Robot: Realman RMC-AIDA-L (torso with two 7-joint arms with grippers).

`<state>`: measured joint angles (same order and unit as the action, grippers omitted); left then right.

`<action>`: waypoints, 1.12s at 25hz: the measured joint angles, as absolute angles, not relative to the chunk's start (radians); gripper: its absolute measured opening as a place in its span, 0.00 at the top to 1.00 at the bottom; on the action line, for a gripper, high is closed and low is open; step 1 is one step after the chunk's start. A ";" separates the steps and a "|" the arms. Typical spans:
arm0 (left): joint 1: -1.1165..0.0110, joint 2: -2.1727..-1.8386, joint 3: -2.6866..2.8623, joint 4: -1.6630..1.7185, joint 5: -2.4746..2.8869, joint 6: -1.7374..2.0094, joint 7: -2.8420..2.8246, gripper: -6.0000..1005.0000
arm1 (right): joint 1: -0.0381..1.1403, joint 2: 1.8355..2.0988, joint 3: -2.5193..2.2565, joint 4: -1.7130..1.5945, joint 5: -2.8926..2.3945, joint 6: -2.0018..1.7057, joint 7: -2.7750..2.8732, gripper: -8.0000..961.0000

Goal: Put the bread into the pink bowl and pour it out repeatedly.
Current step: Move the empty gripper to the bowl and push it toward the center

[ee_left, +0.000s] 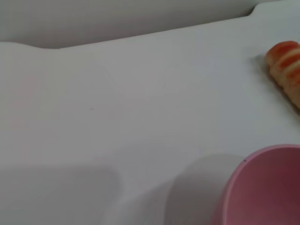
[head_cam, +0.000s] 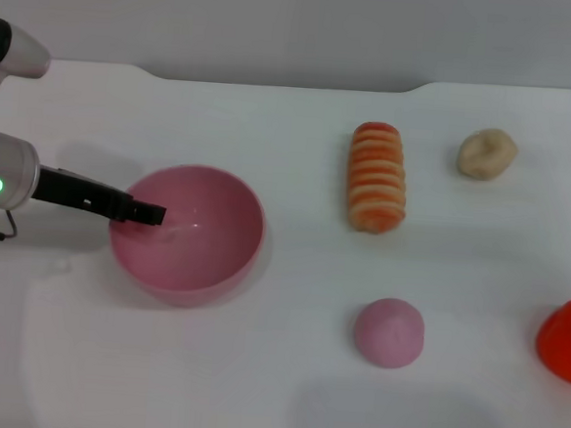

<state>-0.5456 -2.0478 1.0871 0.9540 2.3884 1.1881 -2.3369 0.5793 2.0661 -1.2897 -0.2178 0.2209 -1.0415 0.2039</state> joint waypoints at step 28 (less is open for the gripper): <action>-0.555 -2.038 1.087 0.951 2.388 1.226 -2.376 0.93 | 0.575 2.065 -1.296 -0.218 0.221 -1.046 0.204 0.44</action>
